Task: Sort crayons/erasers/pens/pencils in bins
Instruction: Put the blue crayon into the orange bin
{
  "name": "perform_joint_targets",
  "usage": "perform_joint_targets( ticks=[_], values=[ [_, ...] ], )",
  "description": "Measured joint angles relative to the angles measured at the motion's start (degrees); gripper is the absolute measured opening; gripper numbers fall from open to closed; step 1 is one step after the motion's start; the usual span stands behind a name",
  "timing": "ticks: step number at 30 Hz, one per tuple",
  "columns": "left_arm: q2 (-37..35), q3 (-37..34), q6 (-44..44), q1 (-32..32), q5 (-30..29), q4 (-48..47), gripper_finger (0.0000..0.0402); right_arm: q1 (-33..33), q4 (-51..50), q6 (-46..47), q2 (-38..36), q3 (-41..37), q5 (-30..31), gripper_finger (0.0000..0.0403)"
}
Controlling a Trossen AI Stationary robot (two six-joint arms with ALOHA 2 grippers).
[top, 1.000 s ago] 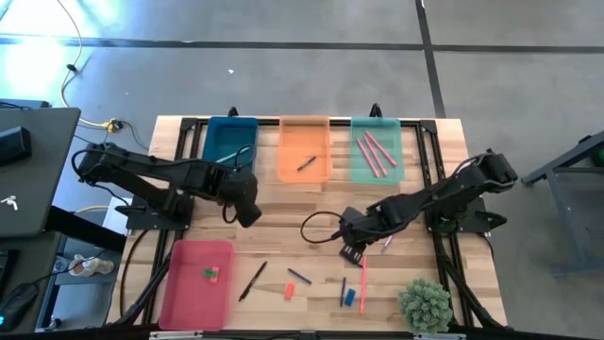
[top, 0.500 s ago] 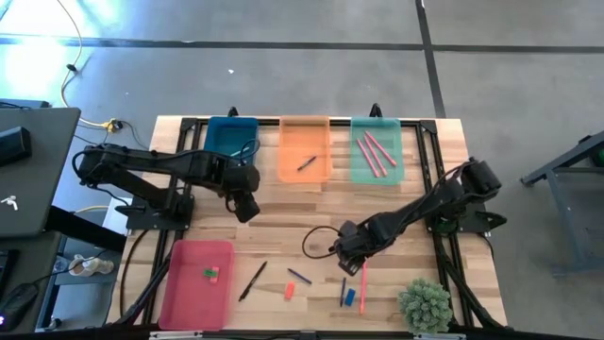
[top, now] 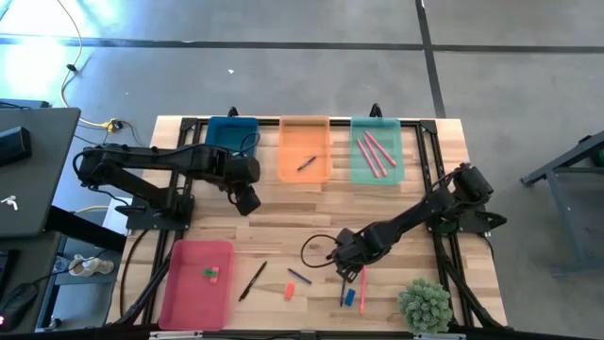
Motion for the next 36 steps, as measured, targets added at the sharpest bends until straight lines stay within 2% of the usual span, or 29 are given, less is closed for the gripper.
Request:
perform_joint_targets(
  ticks=[8,15,22,26,33,36],
  values=[
    [0.00,0.00,2.59,1.43,0.00,0.04,0.0161,0.81,0.75,0.59,2.64,0.13,0.18,0.0128],
    [0.00,-0.02,5.64,3.32,0.48,0.04,0.0161,0.90,-2.55,7.92,4.77,0.44,0.80,0.0128],
    [0.02,-0.02,8.06,4.34,0.65,0.04,0.0161,-0.30,-4.11,10.95,4.77,0.35,1.49,0.0126],
    [0.02,-0.02,8.96,4.37,0.66,0.04,0.0161,-0.53,-4.56,11.00,4.80,0.31,1.54,0.0100],
    [0.01,-0.02,9.61,4.37,0.67,-0.02,0.0161,-0.57,-5.00,13.34,4.80,0.20,1.53,0.0026],
    [0.01,-0.02,11.19,4.42,2.51,-0.09,0.0161,-0.57,-4.82,13.50,4.75,0.20,1.53,0.0008]
  ],
)
